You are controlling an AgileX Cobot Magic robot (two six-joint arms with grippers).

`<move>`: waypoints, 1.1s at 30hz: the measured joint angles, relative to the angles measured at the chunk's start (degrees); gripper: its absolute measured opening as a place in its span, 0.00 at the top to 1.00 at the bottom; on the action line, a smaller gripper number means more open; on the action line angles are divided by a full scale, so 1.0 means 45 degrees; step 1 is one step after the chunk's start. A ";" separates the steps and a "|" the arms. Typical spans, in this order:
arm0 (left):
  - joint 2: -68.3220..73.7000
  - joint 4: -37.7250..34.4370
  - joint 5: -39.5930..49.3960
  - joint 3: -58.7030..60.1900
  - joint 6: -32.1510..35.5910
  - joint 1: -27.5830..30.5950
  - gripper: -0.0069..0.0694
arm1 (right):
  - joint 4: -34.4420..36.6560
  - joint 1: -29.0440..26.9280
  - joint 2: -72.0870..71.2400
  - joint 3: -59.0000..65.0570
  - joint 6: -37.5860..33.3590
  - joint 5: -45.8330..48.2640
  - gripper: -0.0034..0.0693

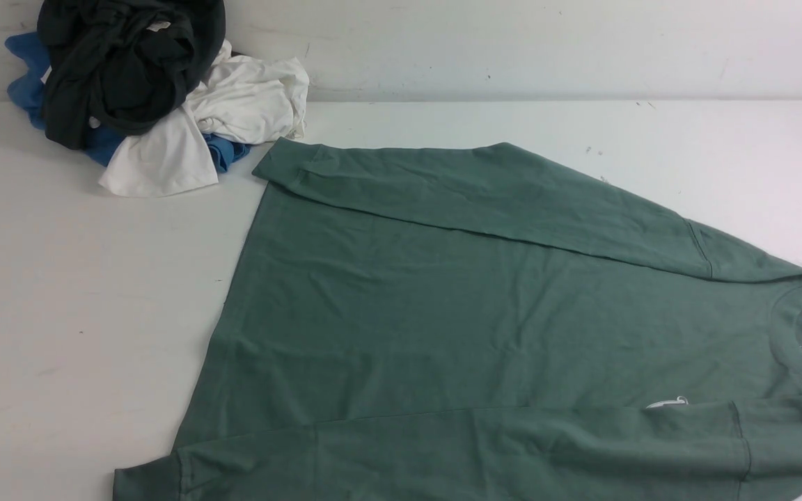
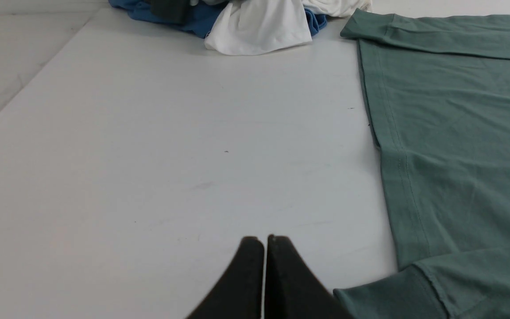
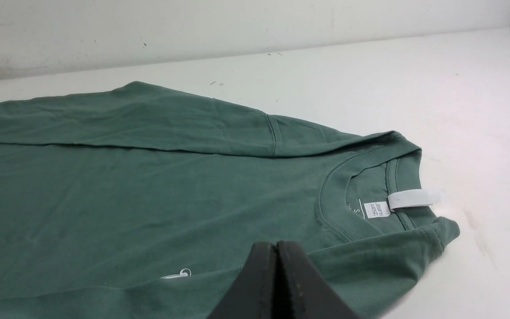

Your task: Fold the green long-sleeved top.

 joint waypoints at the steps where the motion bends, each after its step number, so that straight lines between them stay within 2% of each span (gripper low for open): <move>1: 0.0000 0.0000 0.0000 0.0000 0.0000 0.0000 0.92 | 0.0011 0.0000 0.0000 0.0000 0.0000 0.0000 0.97; 13: 0.0000 -0.0128 0.0000 0.0000 -0.0184 0.0000 0.92 | 0.0046 0.0000 0.0000 -0.0002 0.0000 0.0014 0.97; 17: 0.0000 -0.1393 -0.0114 0.0000 -0.1009 0.0000 0.92 | 0.0251 0.0000 0.0000 -0.0013 0.0030 0.0017 0.97; 19: 0.0000 -0.3342 -0.0406 0.0003 -0.2223 0.0000 0.92 | 0.1132 0.0000 0.0000 -0.0013 0.0510 0.0004 0.97; 21: 0.0000 -0.5790 -0.0768 0.0003 -0.3778 0.0000 0.92 | 0.2800 0.0000 0.0000 -0.0013 0.1339 -0.0033 0.97; 23: 0.0000 -0.7717 -0.0860 0.0003 -0.4580 0.0000 0.92 | 0.4342 0.0000 0.0000 -0.0001 0.2290 -0.0033 0.97; 26: 0.0000 -0.9661 -0.0938 0.0003 -0.5077 0.0000 0.92 | 0.6968 0.0000 0.0000 0.0009 0.3415 -0.0008 0.97; 27: 0.0000 -1.0107 -0.1010 0.0003 -0.5059 0.0000 0.92 | 0.8086 0.0000 0.0000 0.0009 0.3725 -0.0008 0.97; 29: 0.0000 -1.0422 -0.1051 0.0003 -0.4818 0.0000 0.92 | 0.9123 0.0000 0.0000 0.0009 0.3851 -0.0071 0.97; 33: 0.0000 -1.0582 -0.1062 0.0003 -0.4618 0.0000 0.92 | 0.9318 0.0000 0.0000 0.0009 0.3554 -0.0279 0.97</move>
